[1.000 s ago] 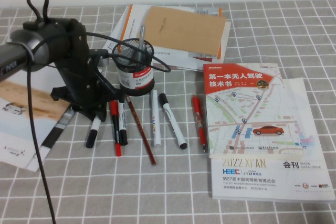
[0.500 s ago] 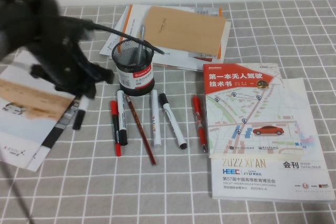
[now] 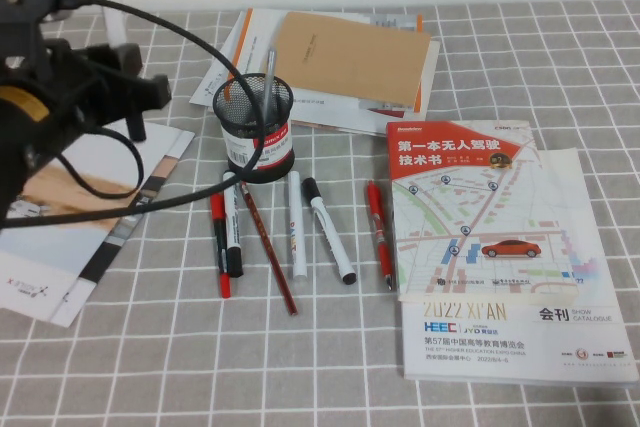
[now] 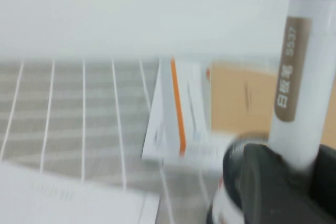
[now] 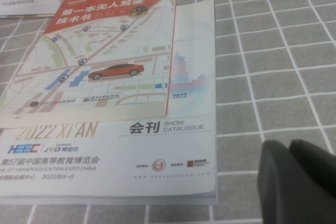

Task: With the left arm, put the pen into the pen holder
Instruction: Place the pen onto the pen holder

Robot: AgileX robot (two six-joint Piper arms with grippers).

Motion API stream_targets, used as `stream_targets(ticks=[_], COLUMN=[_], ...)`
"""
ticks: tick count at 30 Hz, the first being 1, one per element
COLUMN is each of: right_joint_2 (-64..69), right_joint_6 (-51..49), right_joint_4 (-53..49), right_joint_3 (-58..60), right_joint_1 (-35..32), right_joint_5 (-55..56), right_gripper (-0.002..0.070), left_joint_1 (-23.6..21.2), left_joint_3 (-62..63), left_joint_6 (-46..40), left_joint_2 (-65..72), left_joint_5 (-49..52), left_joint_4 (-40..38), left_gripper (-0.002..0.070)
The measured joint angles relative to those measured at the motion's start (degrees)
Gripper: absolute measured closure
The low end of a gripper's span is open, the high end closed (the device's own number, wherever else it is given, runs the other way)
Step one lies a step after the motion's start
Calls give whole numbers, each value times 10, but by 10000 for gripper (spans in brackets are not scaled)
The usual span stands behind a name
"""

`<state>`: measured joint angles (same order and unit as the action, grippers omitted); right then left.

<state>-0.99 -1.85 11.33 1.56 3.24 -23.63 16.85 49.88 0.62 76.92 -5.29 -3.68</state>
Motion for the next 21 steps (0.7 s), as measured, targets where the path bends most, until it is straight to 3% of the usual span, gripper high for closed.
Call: stream_targets(ticks=[4,10,21], right_joint_2=[0,0,0], right_joint_6=[0,0,0], right_joint_4=[0,1,3], right_joint_3=[0,0,0], right_joint_1=[0,0,0], right_joint_5=[0,0,0], right_gripper=[689,689,689], left_joint_1=[0,0,0], left_joint_3=[-8,4,120], left_joint_6=[76,230,311], left_joint_2=[28,114,254], left_joint_5=[-113,-289,-320], left_joint_4=[56,249,381], left_gripper=[556,556,556])
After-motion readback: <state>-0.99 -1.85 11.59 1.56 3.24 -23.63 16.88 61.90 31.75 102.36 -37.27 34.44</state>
